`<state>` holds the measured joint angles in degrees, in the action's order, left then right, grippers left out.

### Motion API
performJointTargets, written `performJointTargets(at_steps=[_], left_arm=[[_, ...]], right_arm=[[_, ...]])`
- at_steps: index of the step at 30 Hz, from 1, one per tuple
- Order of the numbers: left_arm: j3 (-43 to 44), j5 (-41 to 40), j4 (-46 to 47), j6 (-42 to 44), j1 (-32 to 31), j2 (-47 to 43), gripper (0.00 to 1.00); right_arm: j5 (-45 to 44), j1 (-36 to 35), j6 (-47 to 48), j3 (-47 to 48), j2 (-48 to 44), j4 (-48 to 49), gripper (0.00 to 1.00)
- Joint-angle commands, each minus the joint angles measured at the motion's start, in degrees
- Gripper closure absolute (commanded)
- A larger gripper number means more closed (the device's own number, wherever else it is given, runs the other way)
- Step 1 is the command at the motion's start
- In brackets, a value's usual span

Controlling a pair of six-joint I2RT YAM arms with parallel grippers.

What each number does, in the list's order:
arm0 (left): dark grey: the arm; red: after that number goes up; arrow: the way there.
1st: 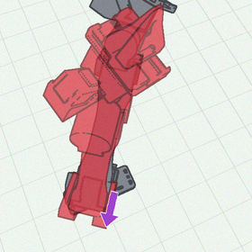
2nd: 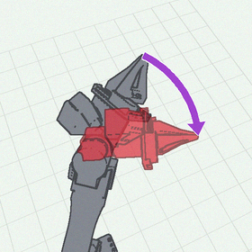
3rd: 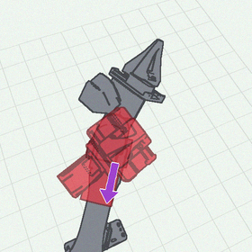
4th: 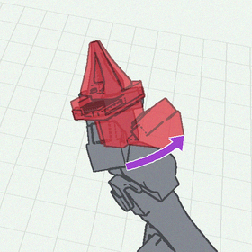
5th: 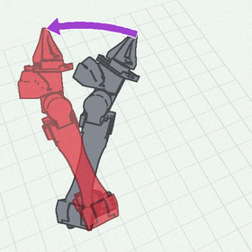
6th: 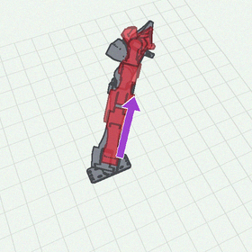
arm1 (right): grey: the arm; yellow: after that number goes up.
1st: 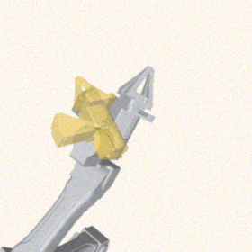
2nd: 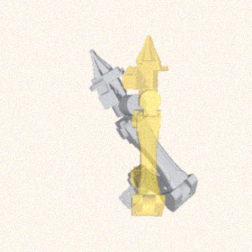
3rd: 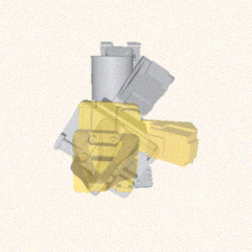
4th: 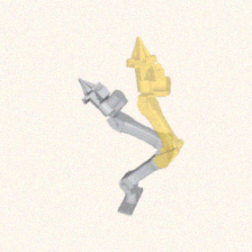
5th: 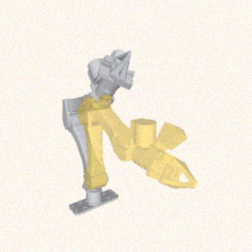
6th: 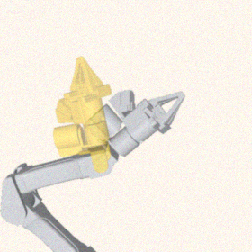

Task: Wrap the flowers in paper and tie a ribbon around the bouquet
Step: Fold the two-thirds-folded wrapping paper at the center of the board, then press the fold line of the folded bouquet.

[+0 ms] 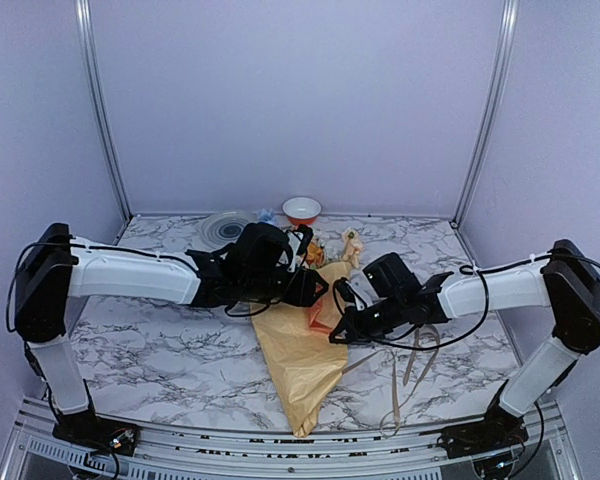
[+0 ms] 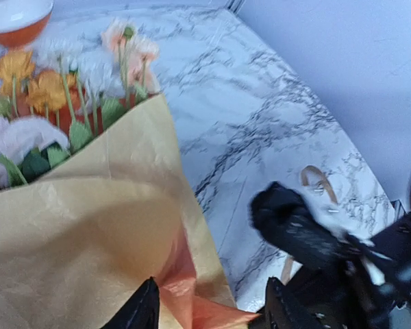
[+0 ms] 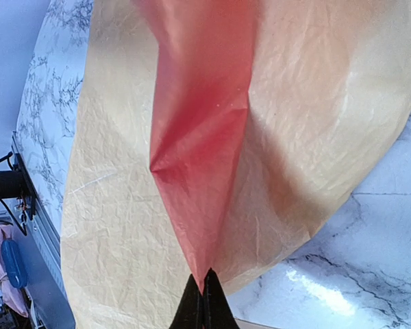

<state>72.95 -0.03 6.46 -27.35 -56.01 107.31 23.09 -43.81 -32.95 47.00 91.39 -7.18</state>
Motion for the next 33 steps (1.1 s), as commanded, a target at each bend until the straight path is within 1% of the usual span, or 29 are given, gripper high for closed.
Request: performJointTargets(at_steps=[1, 3, 4, 5, 7, 8, 10, 12, 15, 17, 22, 26, 30, 33], left_arm=[[-5.45, -5.23, 2.01, 15.14, -5.92, -9.94, 0.51], [-7.87, -7.05, -0.68, 18.57, -8.61, -12.29, 0.58], [-8.59, -8.03, -2.99, 19.13, -9.65, -12.49, 0.65], [-8.83, -8.50, -5.43, 19.29, -10.36, -12.04, 0.71], [-8.58, -9.12, -9.87, 19.71, -11.69, -9.32, 0.79], [-8.51, -10.19, -11.17, 19.89, -12.65, -8.21, 0.83], [-8.70, -11.81, -12.11, 20.46, -15.07, -7.04, 0.85], [-9.17, -12.89, -11.52, 20.72, -17.35, -6.26, 0.85], [-8.85, -15.44, -12.44, 20.86, -18.57, -3.08, 0.85], [-8.11, -15.51, -13.54, 20.89, -19.34, -0.58, 0.84], [-8.11, -13.60, -14.58, 23.72, -23.57, 3.09, 0.72], [-8.64, -12.16, -17.35, 23.35, -23.80, 6.13, 0.69], [-10.50, -6.97, -15.69, 22.85, -24.41, 4.21, 0.66], [-11.40, -5.30, -14.57, 23.83, -25.14, 1.64, 0.63]], right_arm=[[0.80, 0.44, 0.43, 0.28, 1.13, 3.89, 1.00], [1.18, 0.56, 0.46, 0.16, 1.18, 4.86, 1.00], [1.35, 0.64, 0.37, 0.05, 1.16, 5.40, 1.00], [1.48, 0.66, 0.29, -0.02, 1.15, 5.84, 1.00], [1.55, 0.74, 0.09, -0.22, 1.21, 6.31, 1.00], [1.53, 0.79, 0.01, -0.28, 1.30, 6.43, 1.00], [1.43, 0.83, -0.09, -0.46, 1.07, 6.40, 1.00], [0.79, 0.83, -0.30, -0.73, 0.71, 6.48, 1.00], [-0.28, 0.83, -0.51, -1.33, 0.54, 6.92, 1.00], [-0.53, 0.83, -0.54, -1.55, 0.81, 7.36, 1.00], [-1.88, 0.98, 0.18, -2.32, 1.95, 10.13, 1.00], [-2.74, 1.65, 0.69, -2.40, 3.24, 11.90, 1.00], [-3.51, 2.24, 0.76, -2.37, 4.66, 11.93, 1.00], [-3.84, 2.33, 0.91, -2.19, 5.80, 12.06, 1.00]])
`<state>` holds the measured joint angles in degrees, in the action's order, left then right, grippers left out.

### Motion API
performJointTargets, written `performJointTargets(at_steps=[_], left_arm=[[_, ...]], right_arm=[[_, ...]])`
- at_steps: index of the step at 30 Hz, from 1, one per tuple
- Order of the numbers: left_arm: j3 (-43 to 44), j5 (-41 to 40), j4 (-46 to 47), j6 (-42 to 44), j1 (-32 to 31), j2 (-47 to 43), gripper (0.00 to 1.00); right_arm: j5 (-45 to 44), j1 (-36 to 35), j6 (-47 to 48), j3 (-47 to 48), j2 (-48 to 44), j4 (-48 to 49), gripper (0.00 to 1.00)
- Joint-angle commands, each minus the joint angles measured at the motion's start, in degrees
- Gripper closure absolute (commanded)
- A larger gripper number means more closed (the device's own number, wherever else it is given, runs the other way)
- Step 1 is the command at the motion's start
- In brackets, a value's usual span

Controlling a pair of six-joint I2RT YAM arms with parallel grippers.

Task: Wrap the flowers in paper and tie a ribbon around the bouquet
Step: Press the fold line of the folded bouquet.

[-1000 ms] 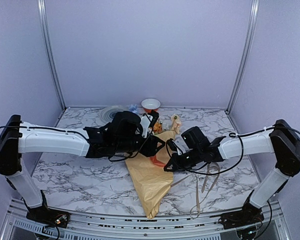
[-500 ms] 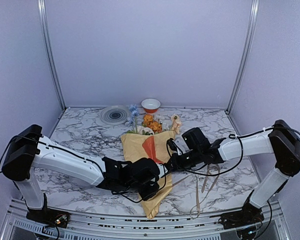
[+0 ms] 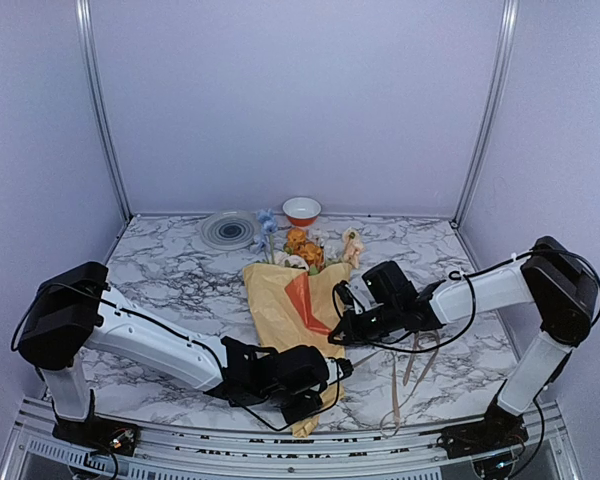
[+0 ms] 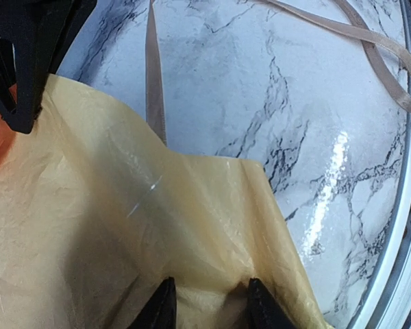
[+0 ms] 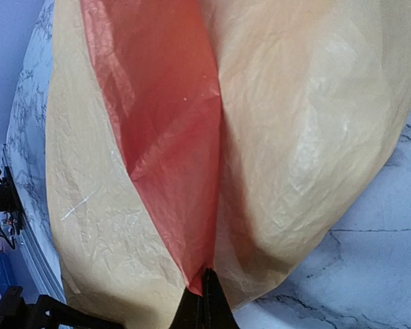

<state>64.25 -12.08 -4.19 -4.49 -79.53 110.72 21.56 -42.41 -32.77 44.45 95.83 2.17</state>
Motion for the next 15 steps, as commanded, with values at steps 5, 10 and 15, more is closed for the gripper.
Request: performJointTargets(at_steps=[5, 10, 15], left_arm=[[-2.98, 12.10, -4.00, 2.22, -1.86, -6.60, 0.57], [-5.91, 12.32, -1.06, 3.87, -1.42, -15.47, 0.60], [-8.60, 1.41, 0.50, 3.60, -0.37, -14.37, 0.65]], right_arm=[[-2.04, 0.93, 0.82, 0.81, 2.64, 2.78, 1.00], [-1.97, 0.93, 0.54, 0.57, 2.44, 2.90, 1.00], [-1.46, 0.93, -0.25, 0.21, 2.26, 3.44, 1.00]])
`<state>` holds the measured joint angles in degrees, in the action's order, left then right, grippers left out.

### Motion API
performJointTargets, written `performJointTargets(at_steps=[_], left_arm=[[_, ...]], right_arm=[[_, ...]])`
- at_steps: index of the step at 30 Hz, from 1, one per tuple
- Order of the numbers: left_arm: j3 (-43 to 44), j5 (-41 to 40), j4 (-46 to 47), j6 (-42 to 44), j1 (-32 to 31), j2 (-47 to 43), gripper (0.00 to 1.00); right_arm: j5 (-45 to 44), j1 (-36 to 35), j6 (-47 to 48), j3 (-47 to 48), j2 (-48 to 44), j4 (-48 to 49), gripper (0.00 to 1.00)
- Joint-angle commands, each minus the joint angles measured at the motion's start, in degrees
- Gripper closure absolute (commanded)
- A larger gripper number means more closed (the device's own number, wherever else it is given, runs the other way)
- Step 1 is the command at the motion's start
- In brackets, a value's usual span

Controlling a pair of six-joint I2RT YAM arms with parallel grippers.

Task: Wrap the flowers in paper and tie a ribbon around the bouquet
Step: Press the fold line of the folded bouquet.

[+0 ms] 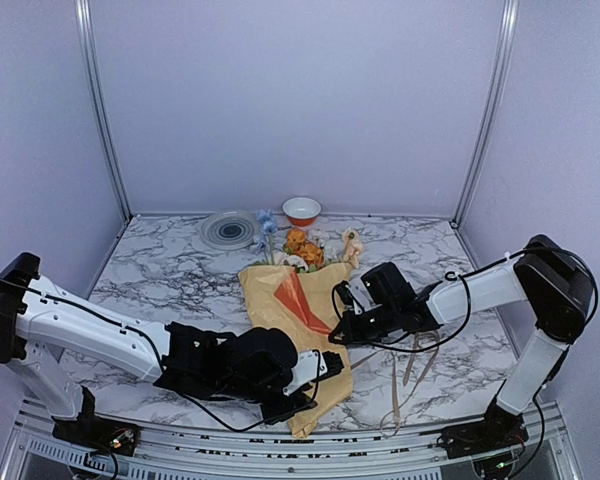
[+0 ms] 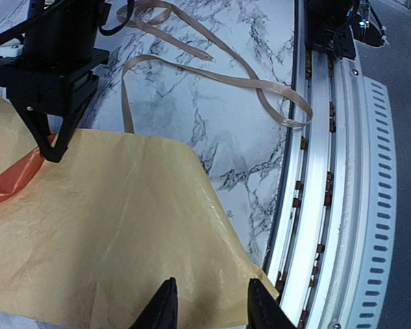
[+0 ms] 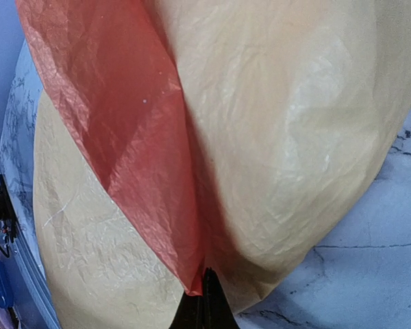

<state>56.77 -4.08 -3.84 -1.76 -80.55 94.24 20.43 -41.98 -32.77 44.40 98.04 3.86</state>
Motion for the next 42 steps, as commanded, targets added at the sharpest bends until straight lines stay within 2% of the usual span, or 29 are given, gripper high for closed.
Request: performJointTargets(at_steps=[1, 6, 9, 12, 15, 17, 21, 26, 28, 32, 34, 36, 40, 42], left_arm=[[-0.53, -7.78, -0.99, 0.58, 0.66, 3.61, 0.65], [-0.85, -15.49, -1.11, -1.12, 1.00, 8.29, 0.56], [0.73, -11.63, -1.29, -1.05, 0.86, 11.82, 0.54], [0.64, -9.16, -0.59, -1.26, 0.43, 13.69, 0.54], [0.09, -7.64, -0.65, -1.66, 0.19, 14.30, 0.54], [-0.51, -7.58, -0.51, -1.92, -0.01, 14.26, 0.55], [-1.72, -8.62, -0.15, -1.93, -0.04, 13.88, 0.55], [-2.15, -8.91, 0.46, -2.28, -0.04, 13.17, 0.55], [-2.13, -8.87, 0.58, -2.31, 0.00, 13.29, 0.55], [-2.19, -8.54, 0.58, -2.18, -0.04, 13.27, 0.54], [-2.40, -8.56, 0.69, -2.16, -0.04, 13.04, 0.54], [-2.59, -8.87, 0.71, -2.11, -0.03, 12.70, 0.54], [-2.43, -9.19, 0.93, -2.15, -0.04, 11.25, 0.53], [-2.29, -9.32, 0.97, -2.11, -0.04, 11.06, 0.53]], right_arm=[[-0.24, 0.49, -0.27, 0.25, -0.02, 1.78, 1.00], [0.22, 0.44, 0.39, 0.56, -0.22, 0.96, 0.92], [-1.32, 0.40, 2.16, 2.08, -0.61, -2.02, 0.83], [-8.70, 0.40, 4.87, 5.17, -2.61, -8.10, 0.75], [-20.55, 0.49, 8.41, 10.36, -3.94, -17.29, 0.71], [-24.63, 0.62, 11.35, 13.65, -4.07, -21.11, 0.70], [-18.28, 1.10, 15.13, 16.65, -3.39, -20.40, 0.69], [-17.78, 1.76, 13.93, 17.60, -0.52, -22.23, 0.69], [-18.07, 1.81, 13.67, 17.28, -0.21, -22.86, 0.62], [-16.71, 1.94, 13.87, 15.81, -0.59, -23.40, 0.41], [-11.75, 2.21, 14.35, 14.33, -0.23, -21.24, 0.39], [-7.64, 2.33, 14.61, 13.62, 0.96, -20.36, 0.45], [-2.78, 2.34, 13.75, 11.73, 1.09, -17.08, 0.68], [-1.55, 2.41, 13.21, 10.91, 0.41, -15.83, 0.85]])
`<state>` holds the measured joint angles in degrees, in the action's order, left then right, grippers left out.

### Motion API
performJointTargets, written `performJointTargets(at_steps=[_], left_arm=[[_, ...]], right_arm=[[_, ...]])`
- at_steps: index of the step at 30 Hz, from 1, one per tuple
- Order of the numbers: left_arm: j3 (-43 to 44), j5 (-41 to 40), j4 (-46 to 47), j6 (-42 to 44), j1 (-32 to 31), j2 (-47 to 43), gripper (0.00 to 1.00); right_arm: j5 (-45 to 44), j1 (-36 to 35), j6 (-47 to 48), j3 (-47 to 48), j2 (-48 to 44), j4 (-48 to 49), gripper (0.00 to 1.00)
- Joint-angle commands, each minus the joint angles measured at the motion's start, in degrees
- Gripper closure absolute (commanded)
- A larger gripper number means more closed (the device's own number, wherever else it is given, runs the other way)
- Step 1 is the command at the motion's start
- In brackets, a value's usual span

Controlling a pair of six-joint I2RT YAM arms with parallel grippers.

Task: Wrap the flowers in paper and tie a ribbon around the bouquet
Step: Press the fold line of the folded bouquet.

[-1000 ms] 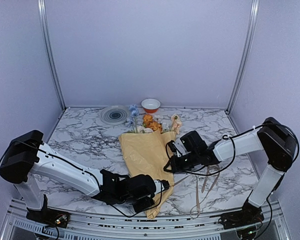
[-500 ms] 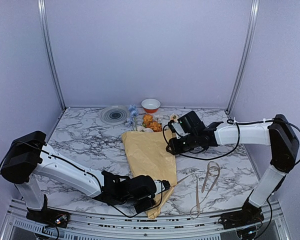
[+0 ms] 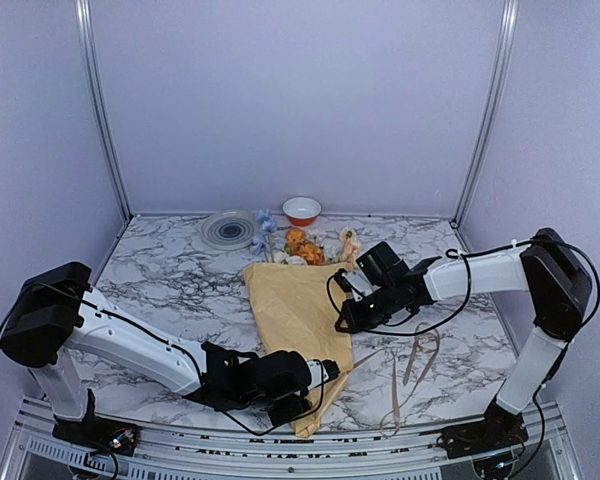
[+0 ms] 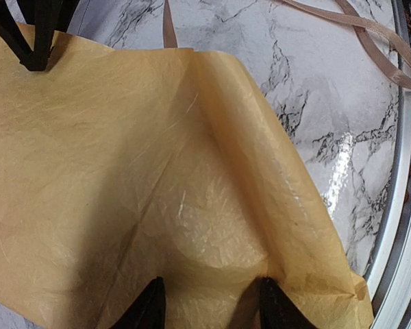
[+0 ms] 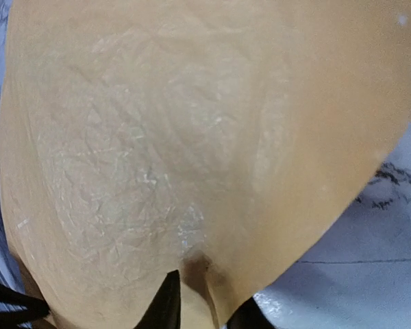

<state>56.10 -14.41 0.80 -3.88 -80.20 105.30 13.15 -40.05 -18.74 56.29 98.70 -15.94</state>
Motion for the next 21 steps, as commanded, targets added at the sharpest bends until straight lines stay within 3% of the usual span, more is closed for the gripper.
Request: performJointTargets(at_steps=[1, 2, 6, 14, 21], left_arm=[[-1.61, 0.91, -3.69, -0.12, -0.39, 0.06, 0.53], [-1.67, 0.74, -3.72, -0.31, -0.39, -0.11, 0.53], [-2.28, 1.09, -2.81, -0.76, -0.38, -4.24, 0.50], [-4.21, 4.18, 0.27, 3.18, -1.86, -11.54, 0.26], [0.66, -3.65, -3.29, 4.16, -5.97, -5.40, 0.27]], right_arm=[[6.13, 0.50, -1.04, -1.38, -0.71, 4.70, 0.93], [6.45, 0.50, -1.35, -1.85, -1.26, 5.27, 0.99], [8.04, 0.57, -2.66, -3.91, -3.25, 8.39, 1.00], [13.22, 0.59, -8.09, -6.80, -4.20, 19.89, 1.00], [13.88, 0.59, -11.32, -7.94, -3.17, 25.35, 1.00]])
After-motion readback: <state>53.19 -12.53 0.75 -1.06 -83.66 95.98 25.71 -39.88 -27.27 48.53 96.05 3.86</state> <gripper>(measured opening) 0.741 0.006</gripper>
